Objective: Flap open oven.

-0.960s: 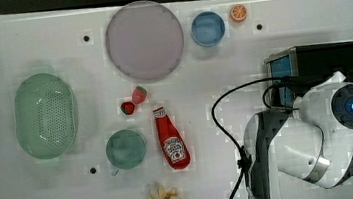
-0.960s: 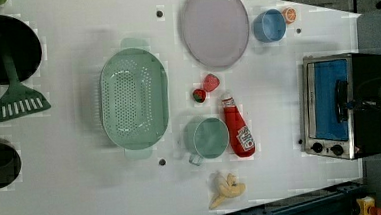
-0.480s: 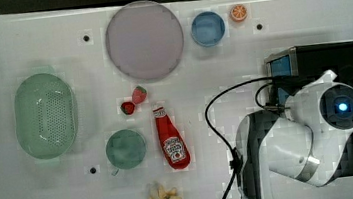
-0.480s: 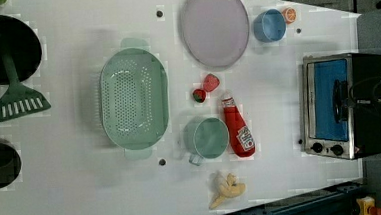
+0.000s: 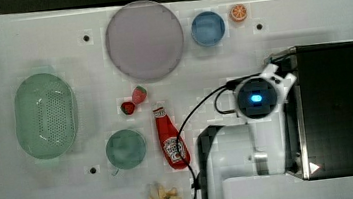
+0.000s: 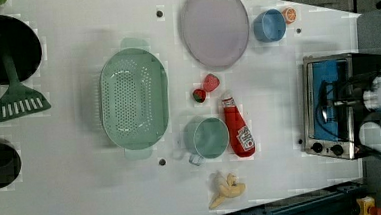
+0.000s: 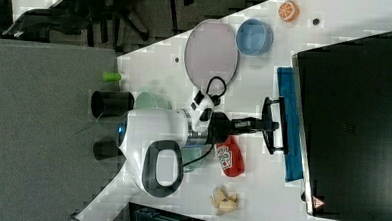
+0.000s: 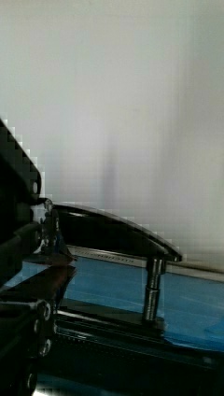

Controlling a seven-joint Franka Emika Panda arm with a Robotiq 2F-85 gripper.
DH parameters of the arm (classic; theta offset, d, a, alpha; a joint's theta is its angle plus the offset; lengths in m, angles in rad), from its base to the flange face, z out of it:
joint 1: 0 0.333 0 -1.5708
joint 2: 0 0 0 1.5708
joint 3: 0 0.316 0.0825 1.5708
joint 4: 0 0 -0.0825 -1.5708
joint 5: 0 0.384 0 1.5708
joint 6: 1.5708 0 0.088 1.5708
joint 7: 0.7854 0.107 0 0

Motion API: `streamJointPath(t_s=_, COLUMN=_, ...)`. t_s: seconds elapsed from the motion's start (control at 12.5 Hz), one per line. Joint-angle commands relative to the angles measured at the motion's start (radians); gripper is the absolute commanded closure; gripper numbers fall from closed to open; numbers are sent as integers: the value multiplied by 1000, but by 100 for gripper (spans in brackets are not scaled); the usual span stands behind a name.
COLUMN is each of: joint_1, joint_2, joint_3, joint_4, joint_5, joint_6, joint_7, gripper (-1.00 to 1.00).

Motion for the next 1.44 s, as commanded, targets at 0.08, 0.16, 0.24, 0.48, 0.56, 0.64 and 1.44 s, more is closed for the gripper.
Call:
streamJointPath(t_s=0.08, joint_1=51, joint_2=44, joint_3=46, joint_4=-23, joint_5=-120, joint_6=-7, joint_7=273, gripper=65)
streamJointPath(t_s=0.16, joint_1=59, joint_2=62, joint_3=60, joint_4=-23, joint_5=-168, joint_6=-12, joint_7=344, gripper=65)
streamJointPath(t_s=0.24, joint_1=67, joint_2=82, joint_3=72, joint_4=-23, joint_5=-211, joint_6=-17, joint_7=419, gripper=65)
streamJointPath(t_s=0.48, joint_1=103, joint_2=154, joint_3=101, joint_4=-18, joint_5=-348, joint_6=-24, joint_7=628, gripper=65)
streamJointPath(t_s=0.56, joint_1=118, joint_2=177, joint_3=109, joint_4=-17, joint_5=-396, joint_6=-36, joint_7=705, gripper=65)
streamJointPath(t_s=0.64, joint_1=135, joint_2=199, joint_3=115, joint_4=-13, joint_5=-440, joint_6=-55, joint_7=781, gripper=65)
streamJointPath(t_s=1.44, joint_1=220, joint_2=395, joint_3=116, joint_4=70, joint_5=-543, joint_6=-71, joint_7=995, gripper=65)
